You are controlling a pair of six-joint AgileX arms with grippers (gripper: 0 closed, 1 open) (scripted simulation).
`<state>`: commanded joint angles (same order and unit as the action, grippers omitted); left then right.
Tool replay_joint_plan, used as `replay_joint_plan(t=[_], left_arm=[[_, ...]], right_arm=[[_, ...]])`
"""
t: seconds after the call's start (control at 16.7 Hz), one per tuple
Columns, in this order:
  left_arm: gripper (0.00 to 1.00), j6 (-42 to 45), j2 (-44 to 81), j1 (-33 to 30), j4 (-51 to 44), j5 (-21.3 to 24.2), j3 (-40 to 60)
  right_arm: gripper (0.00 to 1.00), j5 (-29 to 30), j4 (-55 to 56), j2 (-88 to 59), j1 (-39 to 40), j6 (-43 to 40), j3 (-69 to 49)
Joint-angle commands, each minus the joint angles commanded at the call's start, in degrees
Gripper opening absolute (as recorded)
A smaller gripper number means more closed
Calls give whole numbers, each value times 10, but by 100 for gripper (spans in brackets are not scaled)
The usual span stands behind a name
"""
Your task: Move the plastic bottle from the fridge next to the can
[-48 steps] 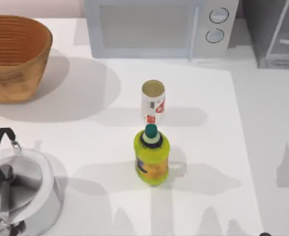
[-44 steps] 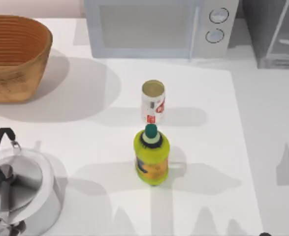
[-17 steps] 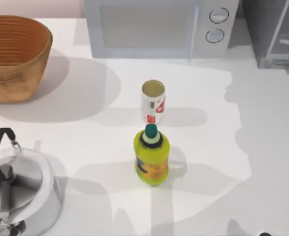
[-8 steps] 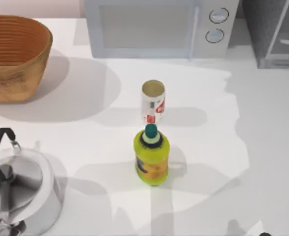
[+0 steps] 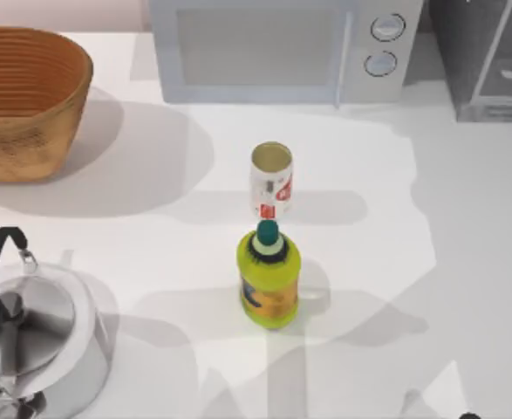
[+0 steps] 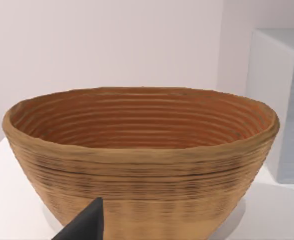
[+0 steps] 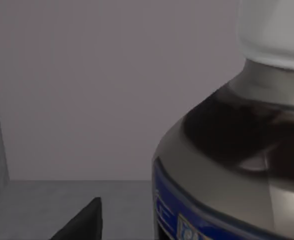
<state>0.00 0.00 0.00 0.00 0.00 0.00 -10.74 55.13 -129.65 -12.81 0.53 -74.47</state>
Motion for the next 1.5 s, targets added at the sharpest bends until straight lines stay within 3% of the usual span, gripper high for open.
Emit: replay_joint_plan(t=[0.12, 0.9, 1.5], left_arm=[[100, 0, 0, 0, 0, 0, 0], [100, 0, 0, 0, 0, 0, 0], [100, 0, 0, 0, 0, 0, 0]], right_arm=[[100, 0, 0, 0, 0, 0, 0], [2, 0, 0, 0, 0, 0, 0], [0, 0, -2, 2, -2, 1, 0]])
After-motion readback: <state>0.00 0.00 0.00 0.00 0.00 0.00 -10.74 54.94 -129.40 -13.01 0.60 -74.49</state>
